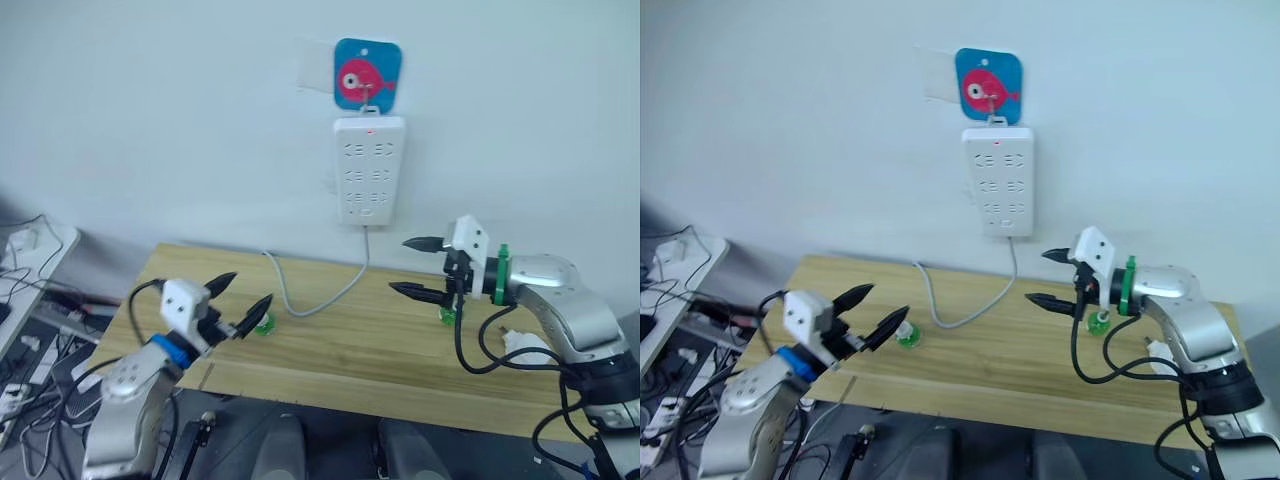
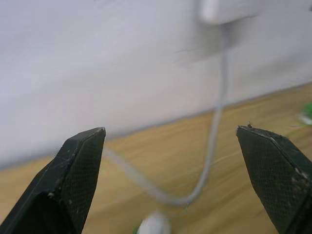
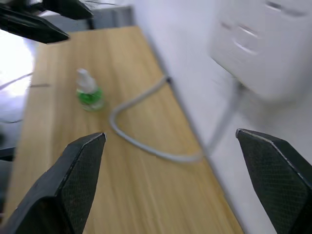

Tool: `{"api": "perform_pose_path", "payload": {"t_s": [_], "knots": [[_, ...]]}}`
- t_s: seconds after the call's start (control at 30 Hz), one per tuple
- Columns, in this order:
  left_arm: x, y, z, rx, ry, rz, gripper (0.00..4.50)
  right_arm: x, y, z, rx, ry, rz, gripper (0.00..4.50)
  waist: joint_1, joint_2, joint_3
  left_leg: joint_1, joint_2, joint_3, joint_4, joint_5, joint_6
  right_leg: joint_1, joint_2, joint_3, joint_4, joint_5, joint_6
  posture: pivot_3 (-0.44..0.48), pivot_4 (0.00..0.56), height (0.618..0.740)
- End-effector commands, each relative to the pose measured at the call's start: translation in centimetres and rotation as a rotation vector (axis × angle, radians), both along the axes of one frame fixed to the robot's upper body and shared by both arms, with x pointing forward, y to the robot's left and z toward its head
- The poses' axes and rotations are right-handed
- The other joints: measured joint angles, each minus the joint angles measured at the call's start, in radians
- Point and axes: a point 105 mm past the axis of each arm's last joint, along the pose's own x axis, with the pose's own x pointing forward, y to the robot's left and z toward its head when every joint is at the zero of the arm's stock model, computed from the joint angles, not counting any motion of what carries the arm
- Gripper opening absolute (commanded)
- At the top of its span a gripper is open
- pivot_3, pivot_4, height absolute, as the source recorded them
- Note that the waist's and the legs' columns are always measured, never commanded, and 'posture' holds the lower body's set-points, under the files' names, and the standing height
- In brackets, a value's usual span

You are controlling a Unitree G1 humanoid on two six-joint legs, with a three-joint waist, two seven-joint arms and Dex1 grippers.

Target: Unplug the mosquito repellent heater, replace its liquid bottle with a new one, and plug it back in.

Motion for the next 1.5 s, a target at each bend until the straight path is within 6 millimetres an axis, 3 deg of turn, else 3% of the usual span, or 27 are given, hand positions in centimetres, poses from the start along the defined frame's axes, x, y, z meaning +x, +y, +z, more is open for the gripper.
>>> {"api": "perform_pose_path", "payload": {"t_s": [0.03,0.23,0.57,0.73,1.13,1.47,1.5], "knots": [[-1.7,0.5,-0.2,0.002,-0.021,0.062,4.50,-1.3,1.6,0.8,-0.002,0.010,0.144,4.48,0.021,0.001,0.003,0.000,0.000,0.001,0.000,0.000,0.000,0.000,-0.003,0.000,-0.001,0.000,0.000,0.254,0.224,0.740],[-2.8,0.5,-3.6,-0.007,0.044,0.107,4.50,-1.8,3.9,0.7,0.013,0.042,0.224,4.48,0.040,0.002,0.007,-0.001,-0.003,0.006,-0.002,-0.003,-0.001,0.004,-0.009,0.001,-0.016,0.001,0.003,0.260,0.231,0.740],[0.3,-1.2,-7.9,-0.059,0.048,0.133,4.50,-2.8,5.5,1.4,-0.003,0.042,0.291,4.48,0.039,0.001,0.010,-0.001,-0.004,0.004,-0.001,-0.004,-0.002,0.004,-0.008,-0.003,-0.014,0.001,0.002,0.217,0.235,0.740],[1.7,-1.8,-8.8,-0.043,0.012,0.119,4.50,-3.9,5.7,1.6,-0.016,0.053,0.342,4.48,0.038,0.001,0.011,-0.001,-0.004,0.005,-0.002,-0.004,-0.002,0.004,-0.008,-0.002,-0.015,0.001,0.002,0.203,0.228,0.740],[4.0,-3.2,-10.8,-0.035,0.008,0.116,4.50,-3.7,5.2,2.3,-0.027,0.078,0.298,4.48,0.036,0.001,0.011,-0.001,-0.006,0.004,-0.001,-0.004,-0.002,0.004,-0.008,-0.004,-0.014,0.001,0.002,0.174,0.221,0.740],[4.7,-3.7,-11.7,-0.034,0.038,0.097,4.50,-3.4,4.7,2.8,-0.040,0.074,0.264,4.48,0.034,0.001,0.011,-0.001,-0.007,0.005,-0.001,-0.004,-0.002,0.004,-0.007,-0.004,-0.014,0.001,0.002,0.145,0.211,0.740],[4.6,-3.8,-11.8,-0.031,0.041,0.090,4.32,-3.4,4.7,2.9,-0.040,0.072,0.259,4.50,0.033,0.001,0.011,-0.001,-0.007,0.005,-0.001,-0.004,-0.002,0.004,-0.007,-0.004,-0.014,0.001,0.002,0.140,0.209,0.740]]}}
